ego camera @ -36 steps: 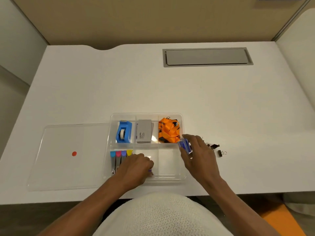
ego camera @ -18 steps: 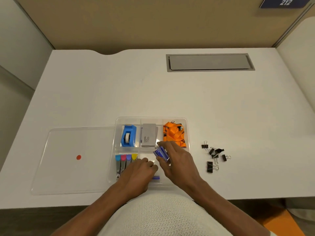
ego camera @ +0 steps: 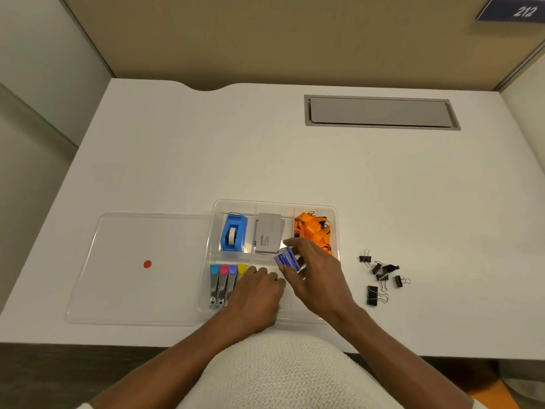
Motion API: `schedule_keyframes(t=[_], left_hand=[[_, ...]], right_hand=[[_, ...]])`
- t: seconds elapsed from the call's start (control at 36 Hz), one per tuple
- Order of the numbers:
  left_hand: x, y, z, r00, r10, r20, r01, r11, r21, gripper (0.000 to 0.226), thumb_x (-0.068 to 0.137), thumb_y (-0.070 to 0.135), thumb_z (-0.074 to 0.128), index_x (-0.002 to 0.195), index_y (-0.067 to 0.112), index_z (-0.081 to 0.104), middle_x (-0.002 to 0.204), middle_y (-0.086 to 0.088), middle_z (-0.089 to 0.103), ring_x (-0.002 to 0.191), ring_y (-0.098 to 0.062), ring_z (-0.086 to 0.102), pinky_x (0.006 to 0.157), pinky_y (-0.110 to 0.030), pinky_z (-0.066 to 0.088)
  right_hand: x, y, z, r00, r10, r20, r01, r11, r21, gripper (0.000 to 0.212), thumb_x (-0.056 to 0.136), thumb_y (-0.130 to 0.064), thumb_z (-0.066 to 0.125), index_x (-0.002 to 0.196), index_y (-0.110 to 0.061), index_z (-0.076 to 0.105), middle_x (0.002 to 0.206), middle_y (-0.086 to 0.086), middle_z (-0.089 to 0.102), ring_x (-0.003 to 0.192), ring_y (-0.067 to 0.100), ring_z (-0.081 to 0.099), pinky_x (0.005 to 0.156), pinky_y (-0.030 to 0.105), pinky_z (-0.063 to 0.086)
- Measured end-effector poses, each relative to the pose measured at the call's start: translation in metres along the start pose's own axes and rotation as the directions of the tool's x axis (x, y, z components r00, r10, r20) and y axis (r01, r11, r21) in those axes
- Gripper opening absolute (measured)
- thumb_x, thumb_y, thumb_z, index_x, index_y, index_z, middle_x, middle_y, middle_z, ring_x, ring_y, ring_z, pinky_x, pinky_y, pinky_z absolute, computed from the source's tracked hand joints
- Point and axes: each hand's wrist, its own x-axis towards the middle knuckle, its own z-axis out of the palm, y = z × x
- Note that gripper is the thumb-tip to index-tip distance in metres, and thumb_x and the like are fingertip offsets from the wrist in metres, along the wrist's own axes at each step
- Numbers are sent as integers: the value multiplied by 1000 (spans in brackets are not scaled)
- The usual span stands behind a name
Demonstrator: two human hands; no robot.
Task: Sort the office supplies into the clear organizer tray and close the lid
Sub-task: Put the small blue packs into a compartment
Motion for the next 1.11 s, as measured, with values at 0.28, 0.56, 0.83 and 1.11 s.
schedule_keyframes(t=[0.28,0.56,0.83,1.11], left_hand=[[-25,-12,-26,998,-11,66,23,984,-178,40,99,46,57,126,18,65,126,-2,67,112,-18,59,97,-33,48],[-79,-34,-26,914,-371,-161,256,839,-480,21,85,46,77,97,30,71,92,13,70,78,-6,62,69,-11,43],[-79,-33,-9,883,-469,-8,415,789,-452,27,85,54,73,102,34,68,97,15,74,81,-6,66,69,-13,47],[-77,-32,-10,875,-485,-15,425,780,-459,33,85,61,69,102,33,66,102,15,74,83,-7,67,64,-10,40]], right_hand=[[7,2,13,991,-75,112,91,986,-143,47,92,-34,73,134,-25,55,130,-1,66,111,18,64,87,30,58],[15,-5,38,944,-142,299,240,915,-323,42,92,-23,73,129,-20,54,123,7,69,104,25,65,85,36,57],[15,-16,60,870,-175,460,328,904,-276,45,92,-18,73,133,-13,53,123,13,69,104,28,65,89,39,57],[8,-11,59,888,-152,433,301,905,-301,37,96,-30,67,128,-16,57,121,11,70,102,27,65,89,38,55]])
